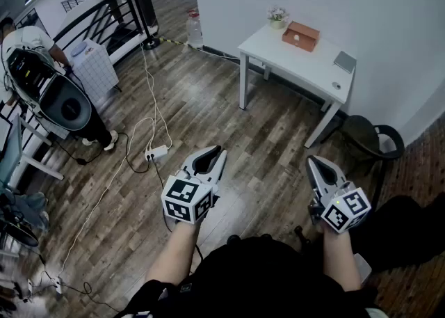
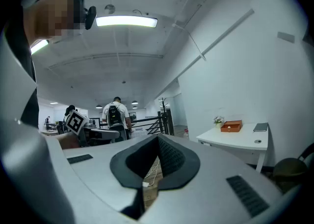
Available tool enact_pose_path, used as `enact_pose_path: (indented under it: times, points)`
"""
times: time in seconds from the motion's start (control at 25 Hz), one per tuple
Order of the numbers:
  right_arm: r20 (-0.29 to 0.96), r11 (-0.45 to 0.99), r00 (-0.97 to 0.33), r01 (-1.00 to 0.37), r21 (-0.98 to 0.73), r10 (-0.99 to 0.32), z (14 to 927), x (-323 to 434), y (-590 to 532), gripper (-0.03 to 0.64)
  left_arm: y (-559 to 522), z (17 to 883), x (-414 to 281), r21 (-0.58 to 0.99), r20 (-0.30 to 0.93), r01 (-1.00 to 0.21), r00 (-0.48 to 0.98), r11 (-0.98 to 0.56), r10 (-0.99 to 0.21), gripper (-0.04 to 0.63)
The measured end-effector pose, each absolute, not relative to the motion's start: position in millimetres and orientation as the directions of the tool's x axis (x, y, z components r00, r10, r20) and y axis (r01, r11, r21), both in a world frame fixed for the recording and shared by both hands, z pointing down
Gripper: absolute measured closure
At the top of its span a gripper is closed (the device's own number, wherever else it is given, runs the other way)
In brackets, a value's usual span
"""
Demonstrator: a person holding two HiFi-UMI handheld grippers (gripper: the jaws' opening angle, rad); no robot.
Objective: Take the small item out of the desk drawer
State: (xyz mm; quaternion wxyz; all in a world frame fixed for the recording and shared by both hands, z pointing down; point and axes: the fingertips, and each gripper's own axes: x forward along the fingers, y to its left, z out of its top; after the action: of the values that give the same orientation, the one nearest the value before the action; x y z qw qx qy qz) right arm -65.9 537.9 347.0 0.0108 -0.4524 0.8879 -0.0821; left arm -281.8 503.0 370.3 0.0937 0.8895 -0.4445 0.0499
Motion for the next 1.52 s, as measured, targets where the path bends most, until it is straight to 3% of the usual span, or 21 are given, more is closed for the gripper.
enact_pose_path:
  times: [0.48, 0.72, 0.92, 1.52]
  points:
    - [0.076, 0.577, -0.590, -0.804, -0.140, -0.804, 352, -91, 530, 0.618, 494, 383, -296, 0.142, 0.199, -0.784, 0.621, -0.605, -0.758, 0.540]
    - [0.060, 0.565, -0.590, -0.794, -0.224, -0.805, 367, -75, 502, 0.617, 466, 403, -280, 0.168, 0.235, -0.772, 0.635, -0.612, -0.736, 0.540]
    - [0.006, 0.545, -0.570, -0.789, -0.285, -0.822, 368, -50, 455, 0.617, 414, 412, -260, 0.173, 0.268, -0.758, 0.650, -0.628, -0.711, 0.540]
    - [0.037, 0.551, -0.594, -0.767, -0.329, -0.804, 395, 38, 274, 0.617, 220, 410, -149, 0.146, 0.325, -0.732, 0.671, -0.665, -0.667, 0.540]
